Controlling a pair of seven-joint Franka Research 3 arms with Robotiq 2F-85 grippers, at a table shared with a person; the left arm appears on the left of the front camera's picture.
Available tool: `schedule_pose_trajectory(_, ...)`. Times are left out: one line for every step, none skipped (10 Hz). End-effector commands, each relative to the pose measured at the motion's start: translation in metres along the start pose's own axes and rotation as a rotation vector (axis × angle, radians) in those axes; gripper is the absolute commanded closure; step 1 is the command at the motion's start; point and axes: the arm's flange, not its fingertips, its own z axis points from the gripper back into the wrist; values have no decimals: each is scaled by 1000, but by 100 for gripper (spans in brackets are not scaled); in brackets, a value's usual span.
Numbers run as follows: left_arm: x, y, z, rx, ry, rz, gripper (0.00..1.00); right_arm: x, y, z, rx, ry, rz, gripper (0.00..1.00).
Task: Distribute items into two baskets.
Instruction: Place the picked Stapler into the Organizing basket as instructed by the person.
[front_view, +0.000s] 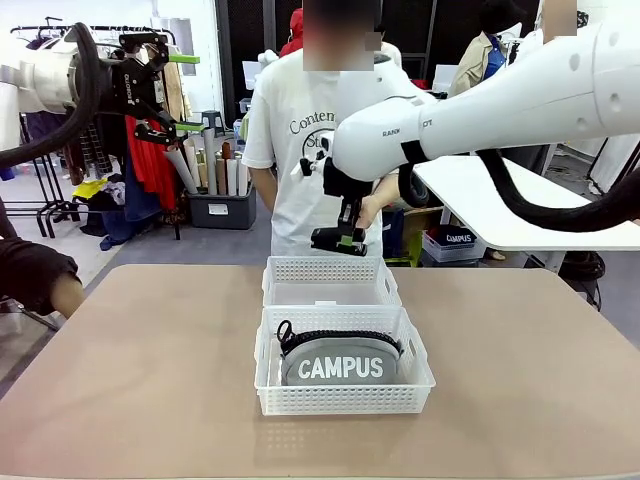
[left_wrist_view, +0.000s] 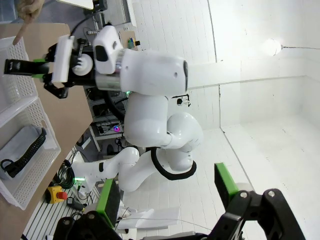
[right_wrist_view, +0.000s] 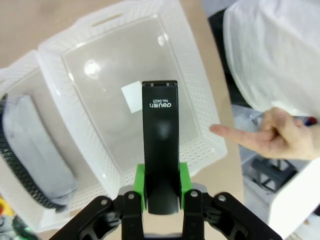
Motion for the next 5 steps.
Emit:
schedule_pose_trajectory(-2,-1,1,-1,-2,-2,0,19,-6,-14,23,25,117,100)
schedule_pose_trajectory(-2,-1,1,-1,-2,-2,0,22,-8,-24,49,40,134,100)
schedule_pose_trajectory(-2,-1,1,-1,-2,-2,0,27,-6,-36,70,36,150,100)
schedule_pose_trajectory(-2,-1,1,-1,-2,-2,0,31,-8,-47,81,43,164,100)
schedule_pose_trajectory(-2,-1,1,-1,-2,-2,0,33,-7,-56,87,43,179,100)
